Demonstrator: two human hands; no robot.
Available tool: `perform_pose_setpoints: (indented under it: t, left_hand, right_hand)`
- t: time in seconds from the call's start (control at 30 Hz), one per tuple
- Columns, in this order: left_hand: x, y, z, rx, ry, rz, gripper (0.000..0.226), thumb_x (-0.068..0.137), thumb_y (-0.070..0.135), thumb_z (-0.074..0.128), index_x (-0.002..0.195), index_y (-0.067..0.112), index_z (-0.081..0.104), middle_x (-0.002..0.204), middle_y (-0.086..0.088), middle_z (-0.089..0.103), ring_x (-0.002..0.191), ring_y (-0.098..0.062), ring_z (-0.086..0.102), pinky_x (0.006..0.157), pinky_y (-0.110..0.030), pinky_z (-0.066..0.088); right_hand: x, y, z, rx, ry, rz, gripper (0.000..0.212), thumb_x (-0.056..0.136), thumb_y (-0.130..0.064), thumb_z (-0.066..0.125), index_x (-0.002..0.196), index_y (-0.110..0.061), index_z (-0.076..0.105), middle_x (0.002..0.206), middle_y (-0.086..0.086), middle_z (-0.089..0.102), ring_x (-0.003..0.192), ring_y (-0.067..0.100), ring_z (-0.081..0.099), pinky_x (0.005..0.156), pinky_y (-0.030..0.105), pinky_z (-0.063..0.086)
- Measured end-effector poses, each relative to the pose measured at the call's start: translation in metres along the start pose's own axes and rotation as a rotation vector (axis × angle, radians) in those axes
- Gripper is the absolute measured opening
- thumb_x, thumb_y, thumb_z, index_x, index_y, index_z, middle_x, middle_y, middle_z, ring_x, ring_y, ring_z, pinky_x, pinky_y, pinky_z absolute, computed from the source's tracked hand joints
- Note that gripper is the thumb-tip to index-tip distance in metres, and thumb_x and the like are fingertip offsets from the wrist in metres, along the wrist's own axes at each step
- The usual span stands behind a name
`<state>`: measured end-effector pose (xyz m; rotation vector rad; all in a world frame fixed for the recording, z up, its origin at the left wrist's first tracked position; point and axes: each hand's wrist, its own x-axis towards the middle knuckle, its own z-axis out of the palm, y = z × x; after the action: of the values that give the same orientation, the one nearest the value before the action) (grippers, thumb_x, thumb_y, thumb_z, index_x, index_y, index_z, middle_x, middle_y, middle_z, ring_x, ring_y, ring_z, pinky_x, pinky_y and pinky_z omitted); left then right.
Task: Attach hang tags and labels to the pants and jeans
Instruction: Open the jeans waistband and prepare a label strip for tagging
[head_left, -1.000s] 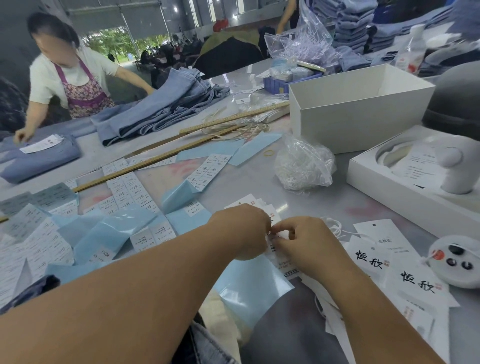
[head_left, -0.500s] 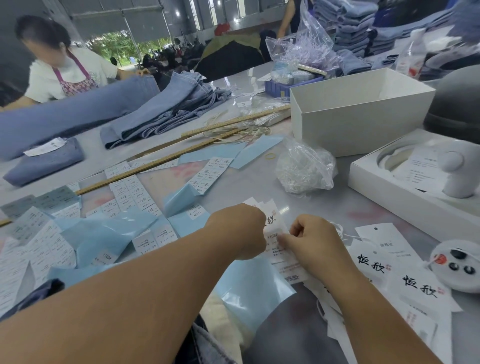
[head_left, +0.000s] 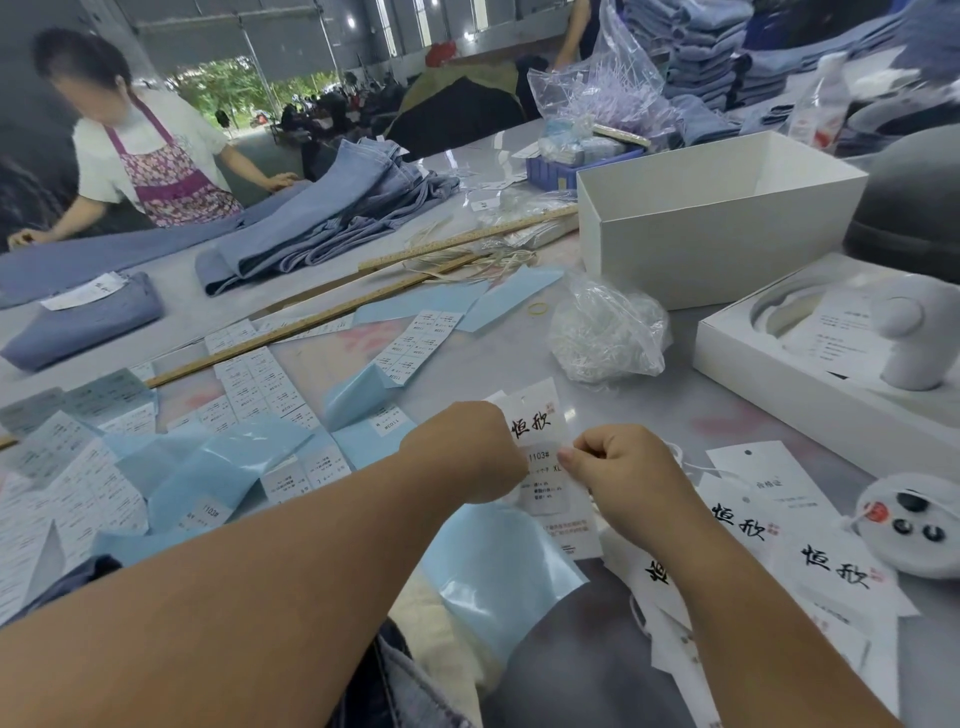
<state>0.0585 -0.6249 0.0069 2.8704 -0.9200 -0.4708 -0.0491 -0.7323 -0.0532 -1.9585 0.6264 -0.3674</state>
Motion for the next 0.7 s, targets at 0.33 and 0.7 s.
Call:
perform_pose_setpoints:
  t: [0.33,0.7]
  left_hand:
    - [-0.001,0.003,-0.012,-0.532,0.053,-0.044,0.014,0.091,0.019,0.065,0.082,0.016,0.055,0.088,-0.008,0.067,0.078,-0.023,0.064,0.055,-0.029,0.050]
    - [-0.005,0.001,-0.017,-0.688,-0.036,-0.118,0.016,0.085,0.009,0.074,0.100,0.007,0.068,0.078,-0.001,0.064,0.066,-0.011,0.055,0.045,-0.017,0.038]
  right_hand:
    - [0.002,-0.003,-0.007,0.151,0.204,0.025,0.017,0.075,-0.017,0.082,0.077,-0.016,0.065,0.075,-0.001,0.070,0.067,0.012,0.064,0.062,0.027,0.046]
    - [0.004,0.000,-0.010,0.273,0.162,0.052,0.020,0.085,-0.007,0.072,0.067,-0.013,0.063,0.046,-0.007,0.061,0.039,0.004,0.052,0.039,0.014,0.038]
